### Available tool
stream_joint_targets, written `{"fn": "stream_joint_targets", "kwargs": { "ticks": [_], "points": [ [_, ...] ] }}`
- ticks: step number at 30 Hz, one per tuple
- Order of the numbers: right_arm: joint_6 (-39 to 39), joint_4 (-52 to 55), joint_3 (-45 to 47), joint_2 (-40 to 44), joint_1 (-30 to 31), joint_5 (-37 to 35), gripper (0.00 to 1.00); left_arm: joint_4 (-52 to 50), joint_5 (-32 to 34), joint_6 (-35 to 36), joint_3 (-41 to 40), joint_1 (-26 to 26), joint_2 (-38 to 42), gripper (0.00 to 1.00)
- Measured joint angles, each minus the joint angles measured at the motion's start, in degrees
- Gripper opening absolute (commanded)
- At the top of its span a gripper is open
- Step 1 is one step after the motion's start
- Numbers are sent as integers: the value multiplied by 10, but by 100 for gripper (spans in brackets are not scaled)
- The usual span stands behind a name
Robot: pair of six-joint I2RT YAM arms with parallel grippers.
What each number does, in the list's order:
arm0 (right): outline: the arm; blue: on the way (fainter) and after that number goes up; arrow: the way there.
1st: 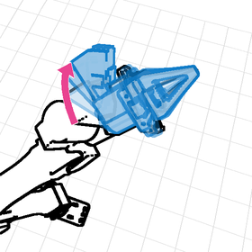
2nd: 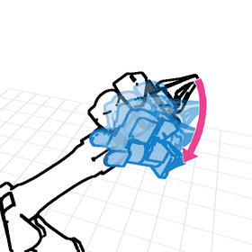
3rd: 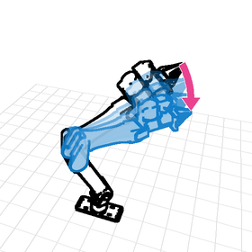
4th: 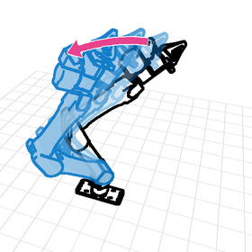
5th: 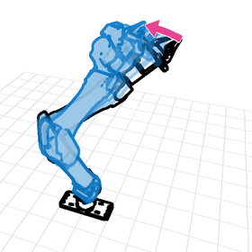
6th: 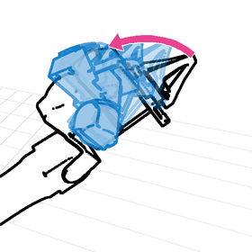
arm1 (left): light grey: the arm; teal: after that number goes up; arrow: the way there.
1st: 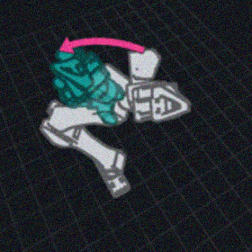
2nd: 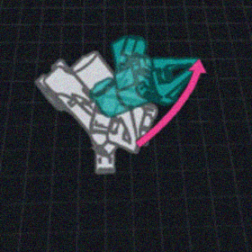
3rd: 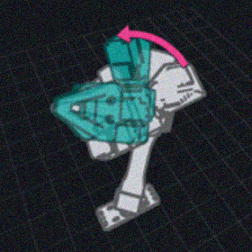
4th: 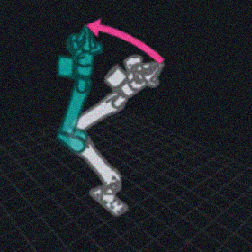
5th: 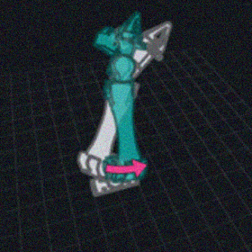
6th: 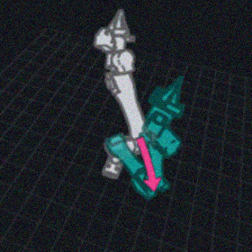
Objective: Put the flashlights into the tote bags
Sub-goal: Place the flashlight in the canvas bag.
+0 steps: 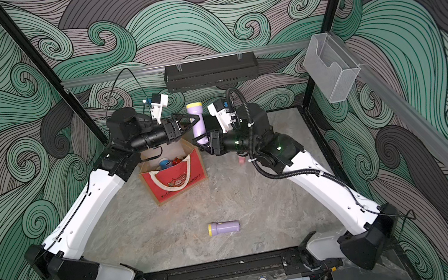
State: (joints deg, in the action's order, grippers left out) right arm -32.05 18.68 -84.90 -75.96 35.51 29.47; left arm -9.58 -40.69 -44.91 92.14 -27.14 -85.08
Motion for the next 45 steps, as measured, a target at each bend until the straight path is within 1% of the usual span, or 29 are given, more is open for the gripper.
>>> {"fn": "stream_joint_targets", "kwargs": {
  "ticks": [3, 8, 11, 14, 17, 21, 24, 25, 26, 28, 29, 30, 33, 34, 36, 43, 45],
  "points": [
    [0, 0, -3, -1, 0, 0, 0, 3, -1, -4, 15, -10, -11, 82],
    [1, 0, -7, -1, 4, 0, 0, 6, -6, -8, 17, -19, -12, 72],
    [1, 0, -7, -2, 5, 0, 0, 6, -10, -7, 18, -19, -12, 63],
    [1, 0, -7, -7, 6, 1, 0, 5, -14, -6, 18, -19, -12, 48],
    [0, 0, -7, -14, 6, 1, 0, 2, -15, -4, 18, -19, -12, 38],
    [-1, 0, -8, -16, 6, 2, 0, -1, -15, 2, 17, -18, -12, 15],
    [0, 2, -10, -17, 6, 2, 0, -5, -12, 6, 17, -18, -10, 4],
    [0, 5, -12, -19, 6, 2, 7, -7, -12, 7, 17, -18, -10, 3],
    [0, 9, -16, -21, 6, 3, 17, -10, -9, 10, 17, -18, -9, 0],
    [0, 14, -20, -25, 7, 5, 39, -21, -2, 18, 17, -18, -7, 0],
    [0, 18, -22, -28, 7, 6, 56, -31, 4, 24, 18, -18, -5, 0],
    [1, 22, -24, -31, 7, 5, 66, -42, 10, 29, 19, -17, -3, 0],
    [6, 33, -28, -36, 10, -3, 91, -85, 33, 44, 19, -11, 4, 0],
    [10, 38, -29, -36, 10, -6, 96, -97, 41, 47, 19, -8, 6, 0],
    [15, 51, -33, -38, 10, -11, 99, -127, 62, 58, 20, 3, 12, 0],
    [32, 96, -43, -38, 10, -39, 99, -215, 132, 86, 28, 42, 16, 0],
    [41, 117, -44, -38, 10, -51, 99, -259, 164, 99, 41, 50, 14, 0]
  ]
}}
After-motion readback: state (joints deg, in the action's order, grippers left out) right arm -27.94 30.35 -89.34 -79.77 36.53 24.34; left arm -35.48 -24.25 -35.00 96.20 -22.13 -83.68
